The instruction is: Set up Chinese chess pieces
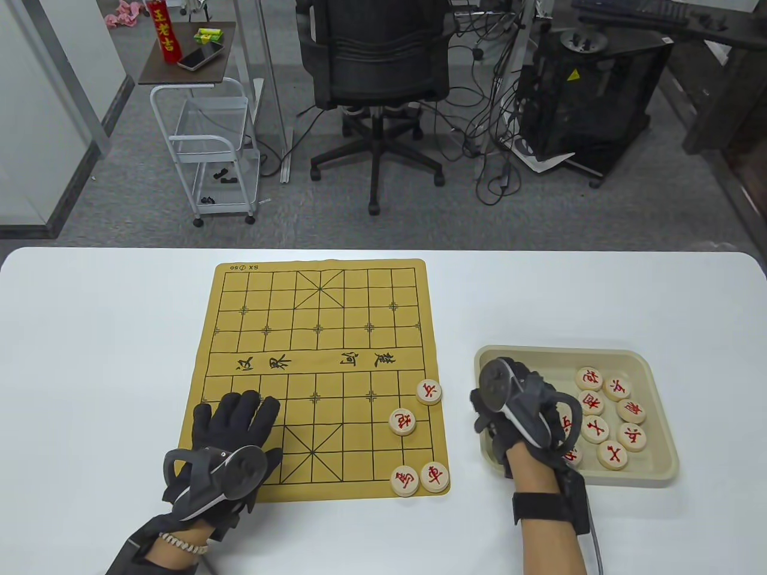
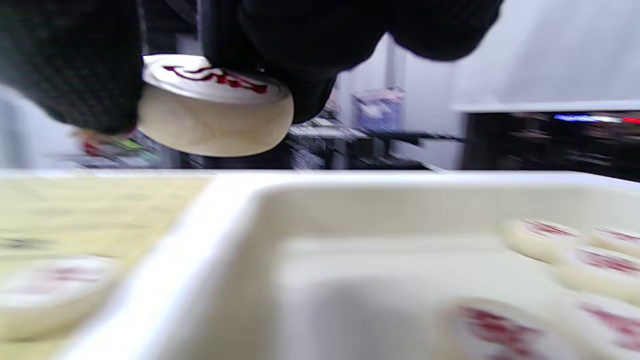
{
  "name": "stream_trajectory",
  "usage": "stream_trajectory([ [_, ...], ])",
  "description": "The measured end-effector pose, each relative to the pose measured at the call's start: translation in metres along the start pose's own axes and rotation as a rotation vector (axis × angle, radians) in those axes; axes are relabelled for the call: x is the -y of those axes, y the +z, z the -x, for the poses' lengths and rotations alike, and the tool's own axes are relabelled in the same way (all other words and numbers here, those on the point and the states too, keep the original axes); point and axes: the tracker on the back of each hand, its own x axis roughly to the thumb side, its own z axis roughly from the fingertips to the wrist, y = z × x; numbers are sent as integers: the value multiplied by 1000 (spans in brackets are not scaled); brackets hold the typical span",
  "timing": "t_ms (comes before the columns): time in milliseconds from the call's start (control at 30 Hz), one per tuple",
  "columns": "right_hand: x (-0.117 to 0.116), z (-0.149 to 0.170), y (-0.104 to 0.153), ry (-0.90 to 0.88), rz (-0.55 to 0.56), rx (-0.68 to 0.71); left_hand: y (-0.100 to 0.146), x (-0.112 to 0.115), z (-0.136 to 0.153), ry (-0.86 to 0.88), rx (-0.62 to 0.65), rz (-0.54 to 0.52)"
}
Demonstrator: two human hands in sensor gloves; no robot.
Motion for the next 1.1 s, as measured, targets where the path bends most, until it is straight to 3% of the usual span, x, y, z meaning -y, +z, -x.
stream_trajectory([
  [167, 8, -78, 57, -92, 98, 284, 1, 2, -5, 14, 23, 9],
  [333, -5, -132, 105, -109, 116, 485, 2, 2, -10, 33, 44, 21],
  [467, -18, -139, 112, -55, 113, 529, 3, 0, -14, 157, 65, 63],
  [633, -20, -144, 118, -43, 139, 566, 1, 1, -25, 563, 84, 176],
  [733, -19, -151, 124, -37, 162, 598, -2, 8, -37, 710, 72, 222],
  [933, -20, -158, 131, -63, 176, 621, -6, 19, -44, 842, 8, 232],
  [1100, -27, -149, 124, -123, 85, 637, -9, 21, -32, 846, -26, 268],
])
